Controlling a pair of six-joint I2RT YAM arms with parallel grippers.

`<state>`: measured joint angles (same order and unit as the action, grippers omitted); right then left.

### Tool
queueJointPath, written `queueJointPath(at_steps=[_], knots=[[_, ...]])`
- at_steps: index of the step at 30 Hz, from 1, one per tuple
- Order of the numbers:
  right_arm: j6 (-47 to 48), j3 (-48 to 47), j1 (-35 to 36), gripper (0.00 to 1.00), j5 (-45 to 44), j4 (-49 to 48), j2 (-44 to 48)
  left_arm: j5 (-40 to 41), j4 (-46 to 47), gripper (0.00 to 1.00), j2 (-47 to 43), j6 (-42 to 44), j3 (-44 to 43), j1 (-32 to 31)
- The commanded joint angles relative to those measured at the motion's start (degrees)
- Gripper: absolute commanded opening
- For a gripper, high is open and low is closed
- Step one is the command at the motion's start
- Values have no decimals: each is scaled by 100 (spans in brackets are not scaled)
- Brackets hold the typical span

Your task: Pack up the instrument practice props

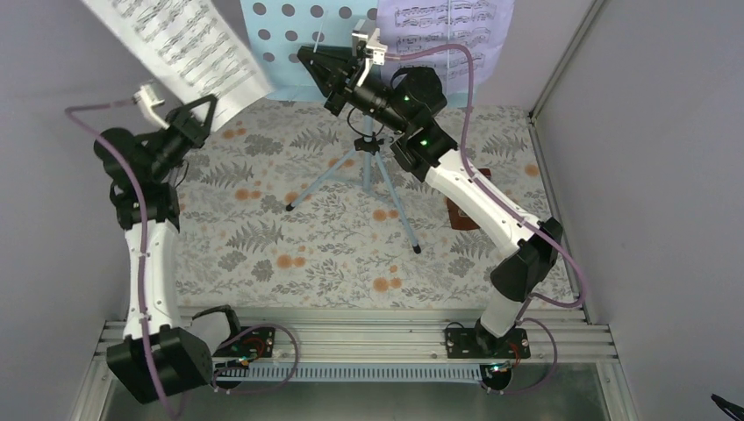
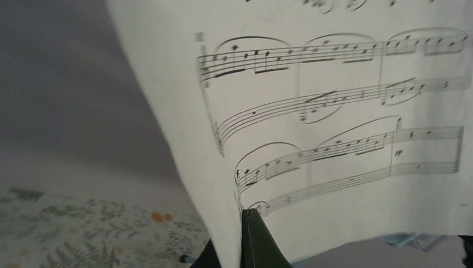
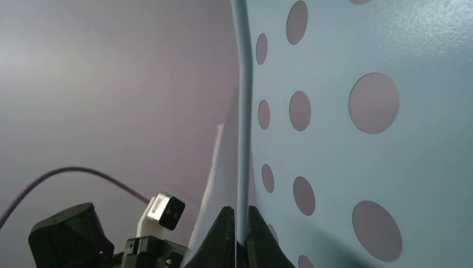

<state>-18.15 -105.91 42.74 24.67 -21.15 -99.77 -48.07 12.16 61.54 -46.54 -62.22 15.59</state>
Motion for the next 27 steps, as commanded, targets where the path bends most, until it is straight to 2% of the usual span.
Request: queueJointPath(at_steps=[1, 4, 7, 11, 14, 19, 23, 27], knots=[[177, 78, 23, 4, -296, 54, 216, 224, 384, 2, -436, -792, 861, 662], [154, 89, 24, 7, -381, 137, 235, 623, -87, 2, -781, -520, 1559, 812], [132, 197, 24, 24, -433, 128, 304, 986, -488, 2, -1118, -298, 2252, 814], [102, 483, 24, 63, -411, -77, 405, 1234, -764, 2, -1551, -334, 3363, 814], [116, 629, 24, 78, -315, -85, 696, 1607, -1121, 2, -1987, -387, 4078, 805], [65, 904, 24, 89, -163, -210, 934, 1846, -1092, 2, -2064, -693, 5049, 800], [38, 1008, 24, 95, -74, -219, 1077, 1529, -519, 2, -1253, -574, 5414, 796], [40, 1055, 24, 97, 10, -116, 1211, 1270, 78, 2, -256, -463, 5557, 796]])
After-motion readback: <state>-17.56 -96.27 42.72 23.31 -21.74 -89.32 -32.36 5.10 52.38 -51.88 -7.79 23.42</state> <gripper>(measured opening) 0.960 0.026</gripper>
